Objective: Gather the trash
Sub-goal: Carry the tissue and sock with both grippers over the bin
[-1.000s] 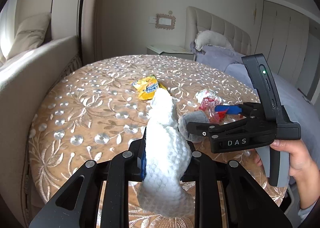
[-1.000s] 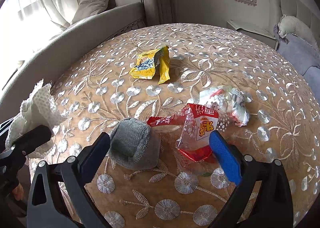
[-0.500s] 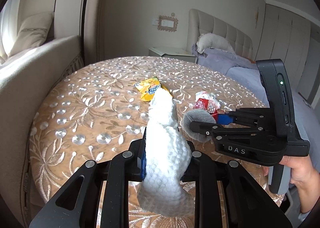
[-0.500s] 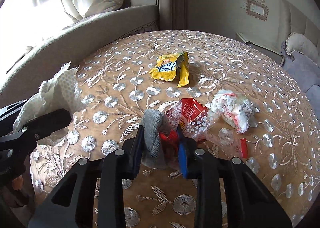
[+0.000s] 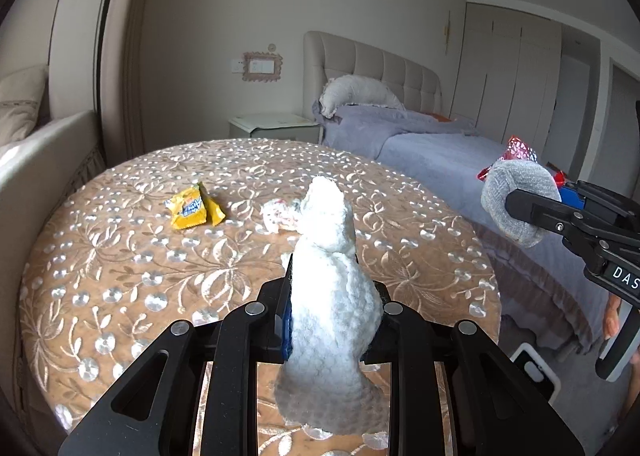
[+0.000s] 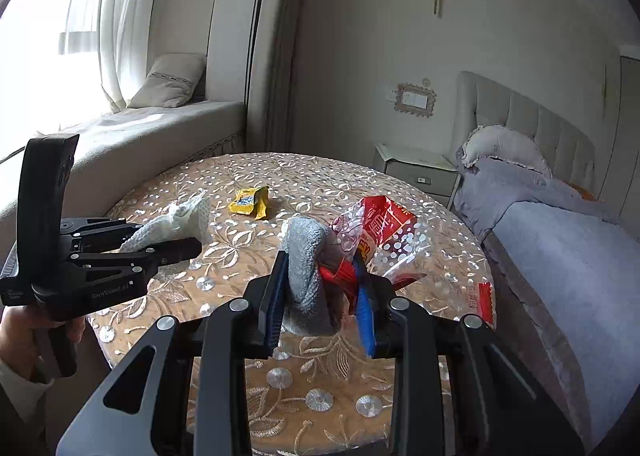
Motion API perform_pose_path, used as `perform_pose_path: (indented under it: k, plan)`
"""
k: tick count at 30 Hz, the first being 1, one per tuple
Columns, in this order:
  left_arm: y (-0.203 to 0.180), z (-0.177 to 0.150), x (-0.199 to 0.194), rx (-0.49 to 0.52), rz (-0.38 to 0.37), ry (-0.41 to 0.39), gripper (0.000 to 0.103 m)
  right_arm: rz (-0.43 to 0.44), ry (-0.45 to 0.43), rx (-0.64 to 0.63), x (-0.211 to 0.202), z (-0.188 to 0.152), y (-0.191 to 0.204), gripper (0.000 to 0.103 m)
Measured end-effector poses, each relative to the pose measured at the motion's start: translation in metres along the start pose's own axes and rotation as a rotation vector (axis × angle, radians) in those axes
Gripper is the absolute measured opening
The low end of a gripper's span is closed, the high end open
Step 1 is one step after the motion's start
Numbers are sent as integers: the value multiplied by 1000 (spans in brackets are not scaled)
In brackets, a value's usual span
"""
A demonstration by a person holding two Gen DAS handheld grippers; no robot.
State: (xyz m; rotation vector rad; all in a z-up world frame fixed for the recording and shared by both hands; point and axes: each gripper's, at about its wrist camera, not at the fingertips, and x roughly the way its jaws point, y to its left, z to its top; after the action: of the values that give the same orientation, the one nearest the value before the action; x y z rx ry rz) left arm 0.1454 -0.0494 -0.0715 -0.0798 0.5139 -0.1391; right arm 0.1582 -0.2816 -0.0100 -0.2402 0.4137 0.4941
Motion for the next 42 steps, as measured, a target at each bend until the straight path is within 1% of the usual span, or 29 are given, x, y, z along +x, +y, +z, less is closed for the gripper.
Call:
perform_pose_path:
  k: [7, 12, 15, 19, 22, 27, 31, 32, 33, 34, 35, 36, 38, 42]
  plan:
    - [-91, -4, 11, 104, -182, 9, 22, -163, 15, 72, -63, -49, -41, 32]
    - [-159, -20, 22, 157, -335, 37, 22, -266, 24, 136, -101, -87, -65, 32]
    - [-204, -35, 31, 200, -409, 65, 22, -323, 39, 166, -121, -113, -79, 32]
    - [-257, -59, 47, 252, -503, 125, 22, -391, 68, 208, -142, -148, -96, 32]
    - [-290, -80, 64, 275, -569, 200, 22, -426, 96, 268, -151, -176, -113, 32]
    - [-338, -116, 88, 329, -624, 299, 22, -445, 122, 319, -154, -217, -131, 32]
    - [-366, -140, 109, 355, -656, 389, 22, -452, 166, 349, -152, -246, -147, 32]
    - [-371, -145, 114, 354, -656, 406, 24, -450, 176, 362, -151, -252, -152, 32]
    - [-376, -150, 120, 352, -659, 425, 34, -448, 184, 372, -150, -256, -155, 32]
    - [-383, -154, 124, 355, -664, 451, 72, -449, 190, 384, -150, -262, -160, 32]
    - [-387, -158, 129, 361, -659, 474, 94, -447, 195, 396, -150, -266, -165, 32]
    - [-389, -161, 133, 363, -645, 479, 98, -445, 202, 408, -148, -270, -169, 32]
    - [-391, -166, 138, 372, -630, 490, 98, -445, 212, 424, -146, -277, -176, 32]
    - [-384, -162, 148, 372, -566, 482, 98, -433, 225, 452, -145, -290, -186, 32]
